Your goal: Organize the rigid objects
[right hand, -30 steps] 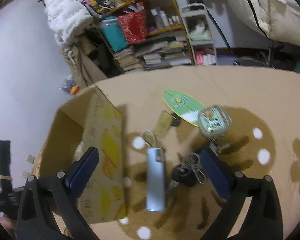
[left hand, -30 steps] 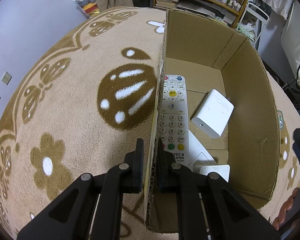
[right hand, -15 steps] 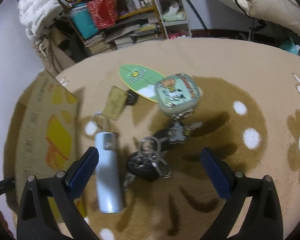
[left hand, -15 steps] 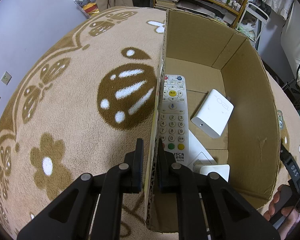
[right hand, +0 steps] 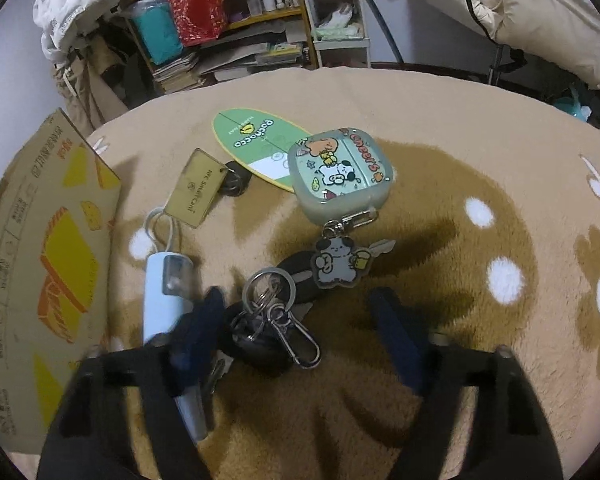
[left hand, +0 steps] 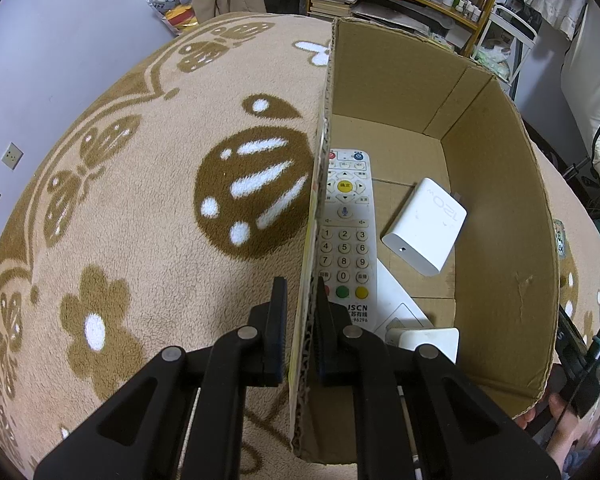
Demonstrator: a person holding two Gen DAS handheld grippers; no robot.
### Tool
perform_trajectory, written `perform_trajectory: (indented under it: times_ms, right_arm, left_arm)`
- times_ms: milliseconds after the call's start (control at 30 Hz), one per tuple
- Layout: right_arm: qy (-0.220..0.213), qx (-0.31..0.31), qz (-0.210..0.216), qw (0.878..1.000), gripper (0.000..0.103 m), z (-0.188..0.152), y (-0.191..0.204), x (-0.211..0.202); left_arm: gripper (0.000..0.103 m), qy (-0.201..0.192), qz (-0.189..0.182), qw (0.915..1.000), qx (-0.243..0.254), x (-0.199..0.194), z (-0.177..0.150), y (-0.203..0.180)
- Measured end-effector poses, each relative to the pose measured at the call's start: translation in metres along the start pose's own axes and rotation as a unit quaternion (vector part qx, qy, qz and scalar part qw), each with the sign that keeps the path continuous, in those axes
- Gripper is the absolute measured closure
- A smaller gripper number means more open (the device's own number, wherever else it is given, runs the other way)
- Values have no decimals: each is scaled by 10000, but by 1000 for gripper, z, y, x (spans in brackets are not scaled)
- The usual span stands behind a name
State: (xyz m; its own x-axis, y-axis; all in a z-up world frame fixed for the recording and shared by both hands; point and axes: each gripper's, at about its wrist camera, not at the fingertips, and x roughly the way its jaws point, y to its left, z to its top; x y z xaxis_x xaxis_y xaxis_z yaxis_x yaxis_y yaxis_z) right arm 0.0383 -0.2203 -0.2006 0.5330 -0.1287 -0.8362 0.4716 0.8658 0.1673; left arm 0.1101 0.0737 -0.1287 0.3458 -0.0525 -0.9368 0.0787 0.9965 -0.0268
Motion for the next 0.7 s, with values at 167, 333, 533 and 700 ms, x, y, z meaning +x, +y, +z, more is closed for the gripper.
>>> perform_trajectory:
  times_ms: [167, 333, 533, 700]
  right_arm:
    - [11, 53, 37, 10000, 42, 1, -2, -2]
    - [153, 189, 443, 9987, 62, 1, -1, -1]
    - [147, 83, 479, 9987, 73, -2, 6, -2]
    - [40, 221, 480, 9986, 74, -3, 3, -5]
  left_arm:
    - [92, -3, 26, 10000, 8, 0, -1, -1]
    - [92, -9, 73, 10000, 45, 0, -2, -4]
    - [92, -2, 54, 10000, 26, -1, -2, -4]
    - [93, 10, -79, 9999, -114, -1, -1, -1]
